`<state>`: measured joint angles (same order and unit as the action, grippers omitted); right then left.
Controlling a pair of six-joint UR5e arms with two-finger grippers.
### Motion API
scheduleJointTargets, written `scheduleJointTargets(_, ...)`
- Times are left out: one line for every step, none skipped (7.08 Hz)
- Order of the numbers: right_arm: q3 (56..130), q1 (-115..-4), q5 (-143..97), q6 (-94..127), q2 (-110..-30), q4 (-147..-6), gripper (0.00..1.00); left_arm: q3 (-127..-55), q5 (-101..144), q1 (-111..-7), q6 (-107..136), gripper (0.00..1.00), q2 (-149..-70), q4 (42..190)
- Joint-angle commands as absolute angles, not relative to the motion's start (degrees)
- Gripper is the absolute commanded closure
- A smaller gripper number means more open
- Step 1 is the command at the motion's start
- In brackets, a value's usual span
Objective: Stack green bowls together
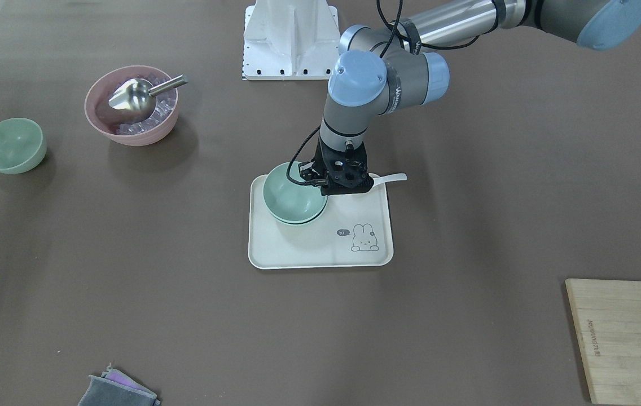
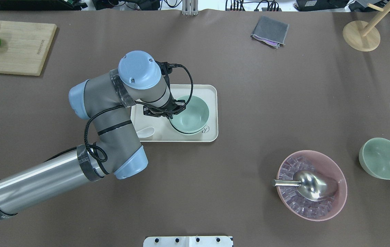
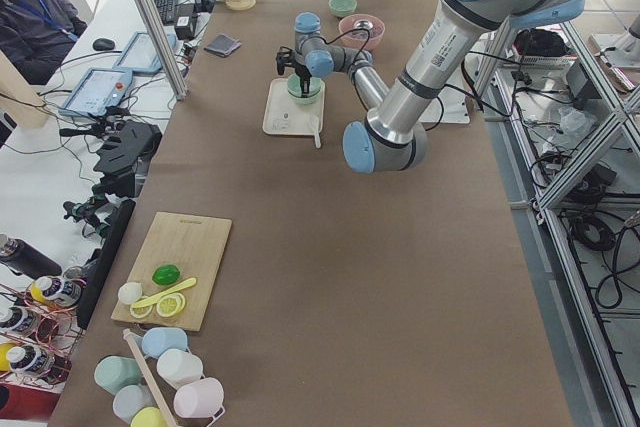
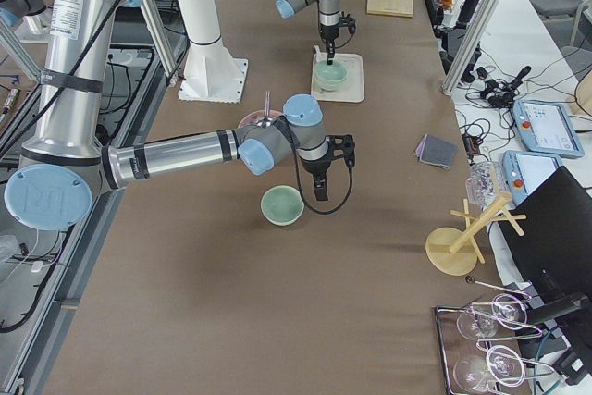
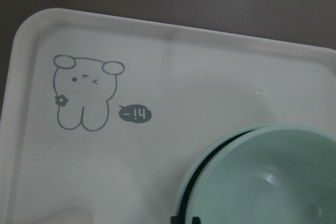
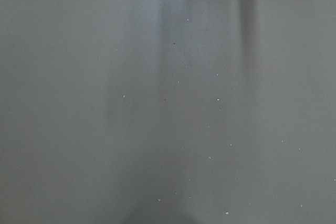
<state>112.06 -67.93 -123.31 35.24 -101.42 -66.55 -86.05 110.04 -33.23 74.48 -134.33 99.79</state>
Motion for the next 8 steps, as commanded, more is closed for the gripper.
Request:
scheduleJointTargets(112.1, -67.9, -123.3, 35.2, -101.4, -66.5, 0.0, -86.1, 110.0, -33.3, 74.4, 0.42, -133.4, 102.6)
scheduleJointTargets(112.1, -67.9, -123.3, 35.2, -101.4, -66.5, 0.0, -86.1, 110.0, -33.3, 74.3, 0.37, -133.4, 103.1)
scheduleJointTargets(112.1, -67.9, -123.3, 35.2, -101.3, -66.5, 0.0, -86.2, 110.0, -33.4, 74.3, 0.32, -133.4, 103.1)
scheduleJointTargets(112.1, -67.9, -123.3, 35.2, -101.4, -66.5, 0.0, -86.6, 110.0, -33.5, 74.3, 0.18, -133.4, 103.0)
scheduleJointTargets(112.1, -67.9, -123.3, 35.2, -101.4, -66.6, 0.0, -87.7, 109.9, -33.7, 74.4, 0.03, -133.4, 102.8)
scheduleJointTargets(112.1, -67.9, -123.3, 35.2, -101.4, -66.5, 0.0, -90.9, 110.1, -34.6, 74.3, 0.03, -131.2, 102.4)
scheduleJointTargets(112.1, -67.9, -123.3, 35.2, -101.4, -66.6, 0.0, -96.2, 110.5, -36.2, 72.8, 0.02, -126.0, 102.1)
scheduleJointTargets(112.1, -67.9, -123.3, 35.2, -101.6, -66.6, 0.0, -101.8, 112.3, -38.6, 66.2, 0.02, -122.2, 97.1)
